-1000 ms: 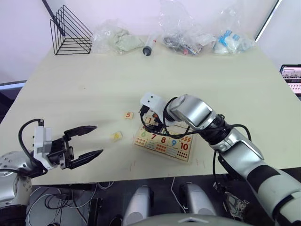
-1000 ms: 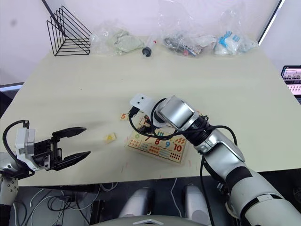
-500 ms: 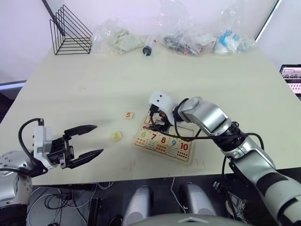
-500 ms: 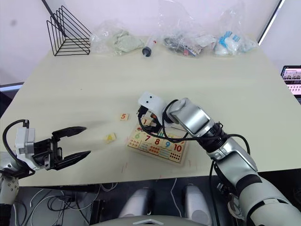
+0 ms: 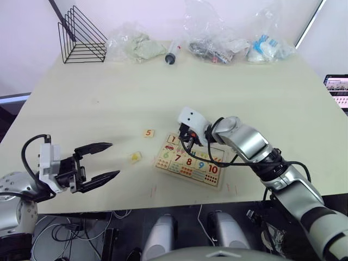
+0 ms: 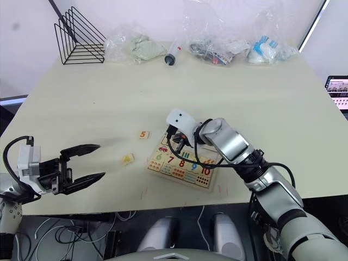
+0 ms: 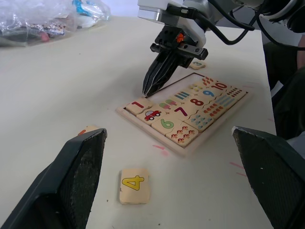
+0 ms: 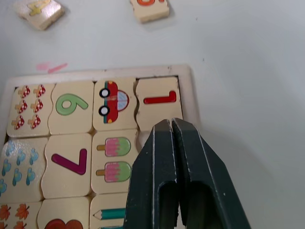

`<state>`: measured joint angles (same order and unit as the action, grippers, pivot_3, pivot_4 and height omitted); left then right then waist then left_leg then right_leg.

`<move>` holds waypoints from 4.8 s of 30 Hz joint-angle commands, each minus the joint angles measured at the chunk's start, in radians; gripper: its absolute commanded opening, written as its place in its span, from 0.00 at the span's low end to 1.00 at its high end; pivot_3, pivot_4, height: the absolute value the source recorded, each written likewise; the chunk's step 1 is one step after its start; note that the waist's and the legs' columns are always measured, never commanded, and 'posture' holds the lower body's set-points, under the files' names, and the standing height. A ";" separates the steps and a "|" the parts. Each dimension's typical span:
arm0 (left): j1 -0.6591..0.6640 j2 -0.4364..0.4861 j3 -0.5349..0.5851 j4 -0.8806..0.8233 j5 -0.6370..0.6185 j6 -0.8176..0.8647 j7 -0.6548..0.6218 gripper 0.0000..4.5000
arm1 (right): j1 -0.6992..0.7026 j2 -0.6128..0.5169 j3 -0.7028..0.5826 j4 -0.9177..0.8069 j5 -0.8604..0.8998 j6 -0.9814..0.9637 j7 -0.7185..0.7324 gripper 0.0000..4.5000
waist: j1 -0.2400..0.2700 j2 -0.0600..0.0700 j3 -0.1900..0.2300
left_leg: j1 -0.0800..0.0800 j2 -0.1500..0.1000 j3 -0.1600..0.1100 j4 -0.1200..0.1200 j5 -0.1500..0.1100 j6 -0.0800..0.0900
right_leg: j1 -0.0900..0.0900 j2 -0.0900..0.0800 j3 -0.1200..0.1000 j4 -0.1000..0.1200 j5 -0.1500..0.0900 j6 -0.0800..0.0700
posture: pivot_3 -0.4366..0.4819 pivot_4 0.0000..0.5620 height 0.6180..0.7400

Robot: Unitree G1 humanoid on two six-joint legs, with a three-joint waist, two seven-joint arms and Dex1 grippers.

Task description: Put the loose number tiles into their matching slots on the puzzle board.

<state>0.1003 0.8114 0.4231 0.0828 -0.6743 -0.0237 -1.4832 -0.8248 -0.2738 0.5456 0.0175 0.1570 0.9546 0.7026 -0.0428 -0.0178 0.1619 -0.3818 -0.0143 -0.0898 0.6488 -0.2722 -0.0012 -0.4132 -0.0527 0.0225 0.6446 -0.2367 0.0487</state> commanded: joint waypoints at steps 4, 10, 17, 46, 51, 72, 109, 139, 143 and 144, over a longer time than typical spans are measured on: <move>0.002 0.006 0.026 -0.009 -0.005 0.003 -0.008 1.00 | 0.000 -0.010 0.007 -0.027 -0.013 0.014 0.020 0.02 | 0.000 0.000 0.000 | 0.000 0.000 0.000 0.000 0.000 0.000 | 0.000 0.000 0.000 0.000 0.000 0.000 | 0.48 0.27 1.00; 0.004 0.006 0.026 -0.014 -0.005 0.007 -0.007 1.00 | 0.004 -0.005 0.011 -0.030 -0.021 0.021 0.022 0.02 | 0.000 0.000 0.000 | 0.000 0.000 0.000 0.000 0.000 0.000 | 0.000 0.000 0.000 0.000 0.000 0.000 | 0.48 0.27 1.00; 0.005 0.005 0.024 -0.022 -0.005 0.012 -0.003 1.00 | 0.002 0.020 0.017 -0.008 -0.036 0.001 0.019 0.02 | 0.000 0.000 0.000 | 0.000 0.000 0.000 0.000 0.000 0.000 | 0.000 0.000 0.000 0.000 0.000 0.000 | 0.48 0.27 1.00; 0.066 -0.019 0.059 -0.046 0.000 0.053 0.112 1.00 | 0.195 -0.091 -0.171 -0.230 0.008 -0.116 0.025 0.02 | 0.002 -0.002 -0.001 | 0.000 0.001 0.000 0.000 0.000 0.000 | 0.001 0.000 0.000 0.000 0.000 0.000 | 0.48 0.27 1.00; 0.098 -0.020 0.073 -0.051 0.011 0.062 0.152 1.00 | 0.327 -0.143 -0.261 -0.323 0.034 -0.212 0.024 0.02 | 0.006 -0.003 -0.002 | 0.000 0.001 0.000 0.000 0.000 0.000 | 0.001 -0.002 0.000 -0.001 0.000 0.000 | 0.48 0.27 1.00; 0.151 -0.026 0.054 -0.008 0.126 0.073 0.251 1.00 | 0.967 -0.282 -0.847 -0.344 0.278 -0.769 0.196 0.40 | 0.017 -0.003 -0.002 | 0.003 0.001 0.004 0.003 0.000 0.000 | 0.006 0.000 0.000 -0.002 0.000 0.001 | 0.48 0.27 1.00; 0.141 -0.029 0.084 0.106 0.102 0.016 0.144 1.00 | 1.033 -0.356 -0.984 0.043 0.372 -1.076 0.480 0.99 | 0.030 -0.001 -0.001 | 0.017 0.004 0.010 0.002 0.000 0.000 | 0.019 0.001 0.004 -0.002 0.000 0.001 | 0.48 0.27 1.00; 0.087 -0.126 0.056 0.061 0.113 -0.008 0.265 1.00 | 1.053 -0.342 -0.956 0.013 0.385 -1.073 0.492 0.99 | 0.030 -0.001 -0.001 | 0.018 0.004 0.009 0.002 0.000 0.000 | 0.019 0.000 0.005 -0.002 0.000 0.001 | 0.48 0.27 1.00; 0.104 -0.136 0.051 0.042 0.113 -0.005 0.274 1.00 | 1.057 -0.336 -0.951 0.006 0.384 -1.074 0.487 0.99 | 0.030 -0.001 -0.001 | 0.018 0.004 0.009 0.001 0.000 0.000 | 0.019 0.000 0.005 -0.002 0.000 0.001 | 0.48 0.27 1.00; 0.104 -0.135 0.051 0.041 0.113 -0.005 0.276 1.00 | 1.058 -0.335 -0.951 0.004 0.383 -1.074 0.486 0.99 | 0.030 -0.001 -0.001 | 0.018 0.005 0.009 0.001 0.000 0.000 | 0.019 0.001 0.005 -0.002 0.000 0.001 | 0.48 0.27 1.00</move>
<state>0.2025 0.6717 0.4618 0.1512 -0.5522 -0.0269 -1.2135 0.2312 -0.6092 -0.4002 0.0552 0.5281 -0.0989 1.1898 -0.0130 -0.0189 0.1608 -0.3641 -0.0097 -0.0803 0.6503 -0.2723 -0.0008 -0.3940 -0.0521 0.0273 0.6427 -0.2370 0.0496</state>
